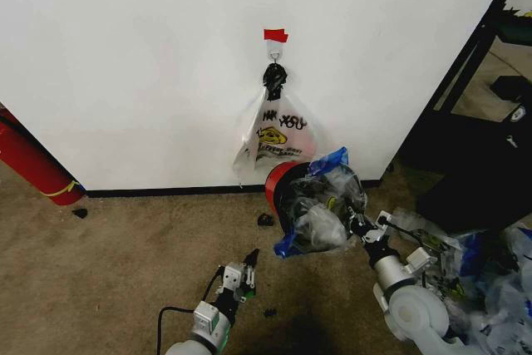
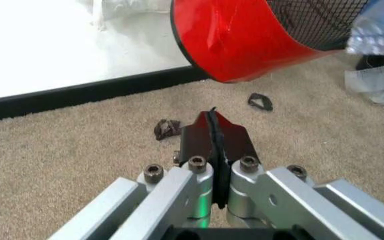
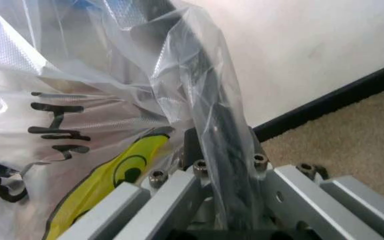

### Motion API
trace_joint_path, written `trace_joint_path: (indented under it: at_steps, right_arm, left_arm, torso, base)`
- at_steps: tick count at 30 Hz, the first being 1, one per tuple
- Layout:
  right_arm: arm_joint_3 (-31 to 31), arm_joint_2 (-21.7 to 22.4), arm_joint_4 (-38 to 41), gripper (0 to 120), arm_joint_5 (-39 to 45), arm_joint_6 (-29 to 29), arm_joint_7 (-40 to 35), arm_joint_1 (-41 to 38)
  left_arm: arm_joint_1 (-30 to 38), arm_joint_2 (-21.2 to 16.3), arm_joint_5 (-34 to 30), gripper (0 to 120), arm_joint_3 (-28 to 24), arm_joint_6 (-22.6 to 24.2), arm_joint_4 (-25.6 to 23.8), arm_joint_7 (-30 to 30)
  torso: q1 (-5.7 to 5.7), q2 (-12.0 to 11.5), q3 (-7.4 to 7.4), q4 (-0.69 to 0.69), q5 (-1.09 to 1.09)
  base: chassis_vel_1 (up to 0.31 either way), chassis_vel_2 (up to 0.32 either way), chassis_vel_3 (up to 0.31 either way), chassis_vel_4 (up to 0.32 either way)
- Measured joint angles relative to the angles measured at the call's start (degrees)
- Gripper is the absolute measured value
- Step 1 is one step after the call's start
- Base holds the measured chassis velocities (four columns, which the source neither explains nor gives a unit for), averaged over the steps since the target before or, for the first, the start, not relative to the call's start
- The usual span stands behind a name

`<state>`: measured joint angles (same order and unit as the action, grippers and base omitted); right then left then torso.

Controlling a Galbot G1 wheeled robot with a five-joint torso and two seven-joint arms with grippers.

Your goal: Pick up the garbage bag from the wall and place it over the trash bin.

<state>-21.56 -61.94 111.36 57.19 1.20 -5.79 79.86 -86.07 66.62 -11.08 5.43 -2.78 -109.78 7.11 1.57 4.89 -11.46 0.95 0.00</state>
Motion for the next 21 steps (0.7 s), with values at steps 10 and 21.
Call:
trace_joint_path:
  at_steps: [10, 21]
  right_arm:
    - [-0.25, 0.03, -0.44, 0, -0.24, -0.03, -0.46, -0.33]
    - [0.48, 0.07, -0.27, 0, -0.66, 0.18, 0.34, 0.3]
  left_arm:
    - [-2.08, 0.16, -6.95, 23, 0.05, -12.61, -3.24, -16.45]
    - [-0.73, 1.68, -3.42, 60, -1.11, -11.43, -2.28, -16.61]
  torso:
    - [0.0, 0.0, 0.0, 0.0, -0.01]
    - [0.0, 0.0, 0.0, 0.0, 0.0]
  base:
    - [0.0, 0.0, 0.0, 0.0]
    - [0.0, 0.0, 0.0, 0.0]
